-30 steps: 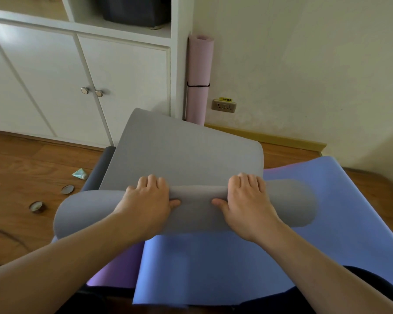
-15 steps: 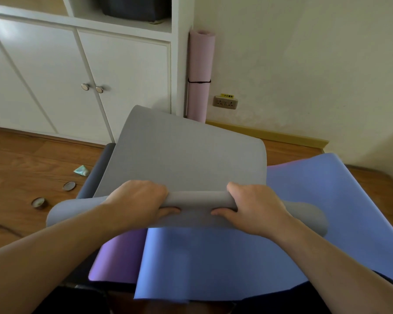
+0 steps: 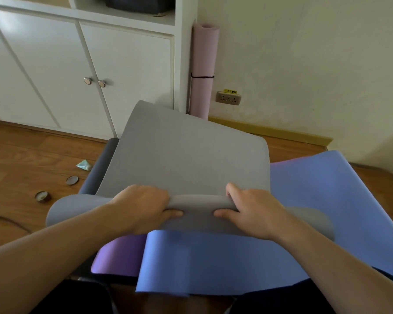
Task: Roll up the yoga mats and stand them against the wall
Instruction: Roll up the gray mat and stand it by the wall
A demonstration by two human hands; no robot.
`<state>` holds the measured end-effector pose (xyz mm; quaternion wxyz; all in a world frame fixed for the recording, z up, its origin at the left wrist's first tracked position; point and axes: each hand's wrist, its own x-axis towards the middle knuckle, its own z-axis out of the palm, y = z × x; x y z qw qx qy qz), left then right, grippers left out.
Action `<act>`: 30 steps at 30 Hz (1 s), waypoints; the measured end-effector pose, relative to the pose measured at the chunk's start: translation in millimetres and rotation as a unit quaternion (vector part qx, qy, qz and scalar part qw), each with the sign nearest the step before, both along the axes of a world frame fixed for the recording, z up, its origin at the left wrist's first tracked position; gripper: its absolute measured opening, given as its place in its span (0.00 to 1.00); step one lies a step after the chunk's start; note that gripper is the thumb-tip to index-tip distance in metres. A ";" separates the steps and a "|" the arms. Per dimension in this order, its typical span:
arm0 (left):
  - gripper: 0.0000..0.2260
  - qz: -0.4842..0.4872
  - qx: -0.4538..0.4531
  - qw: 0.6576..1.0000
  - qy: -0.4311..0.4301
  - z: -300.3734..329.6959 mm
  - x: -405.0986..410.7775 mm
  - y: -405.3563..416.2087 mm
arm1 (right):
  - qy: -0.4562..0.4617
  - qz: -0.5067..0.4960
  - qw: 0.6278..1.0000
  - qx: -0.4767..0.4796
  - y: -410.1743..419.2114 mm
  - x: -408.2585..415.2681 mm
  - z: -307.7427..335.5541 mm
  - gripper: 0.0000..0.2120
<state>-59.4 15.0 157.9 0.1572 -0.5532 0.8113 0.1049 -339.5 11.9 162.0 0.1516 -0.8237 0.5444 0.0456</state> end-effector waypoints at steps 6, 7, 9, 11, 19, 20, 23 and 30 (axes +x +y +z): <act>0.22 -0.009 0.026 0.996 0.088 8.1 17.3 -0.5 | -0.080 0.048 0.996 -0.014 0.5 -13.3 4.1 0.15; 0.19 -0.006 0.028 0.994 0.110 9.4 19.2 0.1 | -0.079 0.045 0.996 -0.020 -0.1 -15.4 3.1 0.15; 0.16 0.005 0.035 0.990 0.134 11.1 19.4 -1.2 | -0.073 0.020 0.997 -0.025 -1.7 -18.1 3.1 0.13; 0.16 0.017 0.020 0.992 0.120 9.2 14.5 -1.2 | -0.052 -0.011 0.998 -0.035 -2.7 -14.9 2.8 0.13; 0.13 0.063 -0.146 0.985 0.066 -7.9 -3.1 3.3 | 0.023 -0.081 0.991 -0.107 3.2 8.5 -7.8 0.09; 0.13 0.051 -0.145 0.986 0.065 -8.5 -1.6 2.0 | 0.022 -0.075 0.991 -0.110 2.0 7.2 -7.9 0.09; 0.15 0.032 -0.117 0.990 0.064 -7.6 2.5 -0.4 | 0.045 -0.046 0.992 -0.105 1.8 3.9 -7.2 0.16; 0.21 0.007 -0.117 0.993 -0.023 -1.9 -1.1 2.9 | 0.025 -0.018 0.998 -0.060 0.8 0.2 0.7 0.22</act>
